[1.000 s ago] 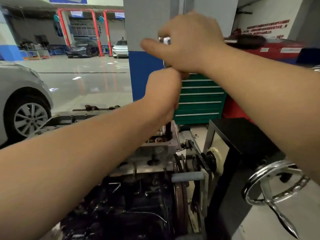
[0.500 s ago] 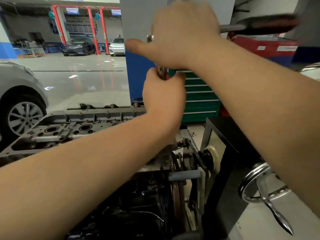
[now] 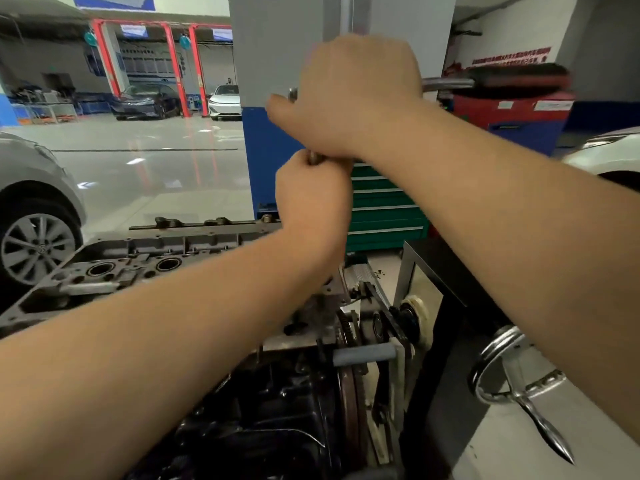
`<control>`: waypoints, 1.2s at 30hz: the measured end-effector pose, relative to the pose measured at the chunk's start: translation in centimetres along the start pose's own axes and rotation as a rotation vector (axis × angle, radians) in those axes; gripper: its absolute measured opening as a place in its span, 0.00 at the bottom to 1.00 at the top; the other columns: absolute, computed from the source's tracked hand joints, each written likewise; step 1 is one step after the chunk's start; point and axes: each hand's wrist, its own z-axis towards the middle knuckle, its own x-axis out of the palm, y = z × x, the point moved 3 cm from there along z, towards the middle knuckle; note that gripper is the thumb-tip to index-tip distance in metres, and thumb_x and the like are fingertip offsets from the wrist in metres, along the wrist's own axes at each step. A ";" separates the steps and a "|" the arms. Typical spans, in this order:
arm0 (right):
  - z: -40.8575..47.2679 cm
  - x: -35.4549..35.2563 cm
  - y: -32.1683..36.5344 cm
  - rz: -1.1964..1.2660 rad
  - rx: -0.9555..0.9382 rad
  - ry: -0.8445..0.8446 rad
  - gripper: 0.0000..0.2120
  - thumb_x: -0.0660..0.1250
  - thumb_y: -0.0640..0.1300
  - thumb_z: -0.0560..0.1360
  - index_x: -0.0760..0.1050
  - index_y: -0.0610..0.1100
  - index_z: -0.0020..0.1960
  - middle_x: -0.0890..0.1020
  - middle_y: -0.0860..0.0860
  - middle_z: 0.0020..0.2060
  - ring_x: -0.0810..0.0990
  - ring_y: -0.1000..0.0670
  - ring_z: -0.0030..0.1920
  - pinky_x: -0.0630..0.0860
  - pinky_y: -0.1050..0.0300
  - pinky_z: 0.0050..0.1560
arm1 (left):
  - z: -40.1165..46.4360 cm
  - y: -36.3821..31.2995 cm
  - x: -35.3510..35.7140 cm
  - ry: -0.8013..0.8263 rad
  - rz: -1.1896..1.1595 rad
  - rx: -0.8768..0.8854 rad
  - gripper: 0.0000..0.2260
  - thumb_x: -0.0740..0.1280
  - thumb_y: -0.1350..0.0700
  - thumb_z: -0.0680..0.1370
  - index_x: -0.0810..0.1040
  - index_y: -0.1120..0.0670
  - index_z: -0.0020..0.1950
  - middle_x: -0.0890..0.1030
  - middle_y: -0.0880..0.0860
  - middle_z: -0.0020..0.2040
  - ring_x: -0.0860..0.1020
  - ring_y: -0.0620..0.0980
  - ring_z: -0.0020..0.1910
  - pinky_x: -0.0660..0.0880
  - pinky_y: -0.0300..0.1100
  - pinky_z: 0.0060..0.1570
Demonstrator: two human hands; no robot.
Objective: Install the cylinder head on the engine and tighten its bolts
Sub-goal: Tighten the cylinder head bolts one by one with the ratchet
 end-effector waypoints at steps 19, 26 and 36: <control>-1.6 1.0 -2.6 0.766 -0.064 0.178 0.27 0.61 0.63 0.81 0.77 0.39 0.39 0.72 0.50 0.30 0.73 0.53 0.33 0.67 0.55 0.36 | 1.8 -0.2 -0.4 0.672 -0.003 -0.210 0.14 0.67 0.60 0.71 0.62 0.50 0.33 0.60 0.49 0.25 0.57 0.50 0.25 0.61 0.41 0.28; -0.8 0.0 -1.2 -0.043 0.122 0.091 0.25 0.54 0.63 0.80 0.62 0.43 0.36 0.66 0.47 0.31 0.70 0.42 0.38 0.64 0.51 0.39 | 0.3 0.1 -1.3 0.286 0.169 0.008 0.15 0.72 0.50 0.73 0.79 0.60 0.50 0.80 0.52 0.38 0.78 0.49 0.38 0.75 0.46 0.39; -1.5 2.0 -2.8 1.052 0.059 0.232 0.26 0.60 0.56 0.85 0.81 0.36 0.43 0.78 0.52 0.34 0.74 0.56 0.36 0.69 0.58 0.44 | 2.5 0.1 -0.7 0.847 -0.073 -0.286 0.19 0.64 0.63 0.75 0.64 0.47 0.28 0.59 0.47 0.24 0.55 0.47 0.24 0.62 0.41 0.30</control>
